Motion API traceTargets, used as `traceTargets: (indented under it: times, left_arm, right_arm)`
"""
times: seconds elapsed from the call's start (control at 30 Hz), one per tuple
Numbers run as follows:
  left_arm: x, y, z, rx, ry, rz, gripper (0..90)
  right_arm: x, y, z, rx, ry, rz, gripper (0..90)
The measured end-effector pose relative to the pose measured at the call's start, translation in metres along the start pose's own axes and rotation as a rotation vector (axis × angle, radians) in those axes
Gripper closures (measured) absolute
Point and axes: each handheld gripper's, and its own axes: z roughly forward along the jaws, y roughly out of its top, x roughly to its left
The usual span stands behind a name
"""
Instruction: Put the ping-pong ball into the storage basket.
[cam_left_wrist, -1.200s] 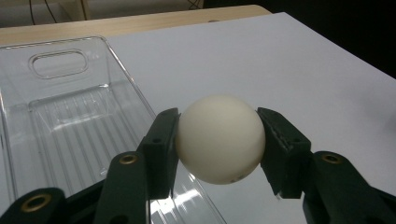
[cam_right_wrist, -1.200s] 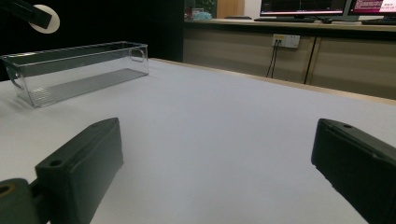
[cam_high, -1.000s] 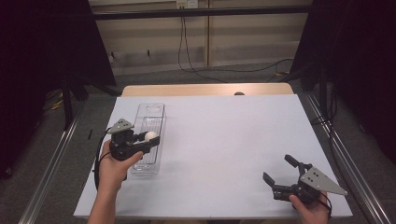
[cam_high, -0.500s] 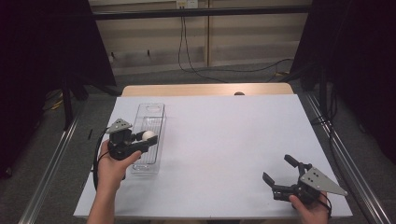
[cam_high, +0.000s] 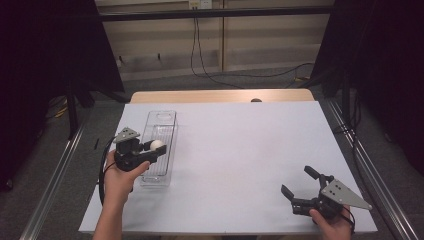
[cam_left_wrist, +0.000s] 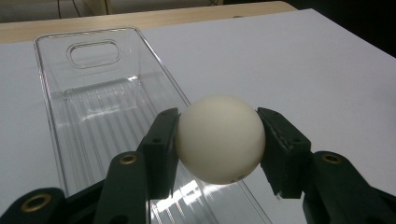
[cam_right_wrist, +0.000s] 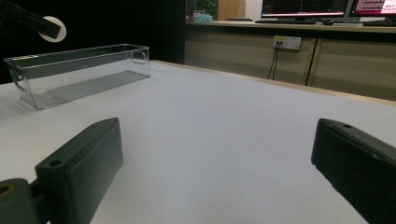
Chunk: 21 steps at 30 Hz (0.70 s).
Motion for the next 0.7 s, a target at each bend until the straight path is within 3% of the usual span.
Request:
traceTargets:
  times: [0.7]
  left_arm:
    - [0.004, -0.0022, 0.0022, 0.004, 0.03, -0.004, 51.3]
  right_arm:
    - [-0.0005, -0.0003, -0.0001, 0.002, 0.003, -0.003, 1.8]
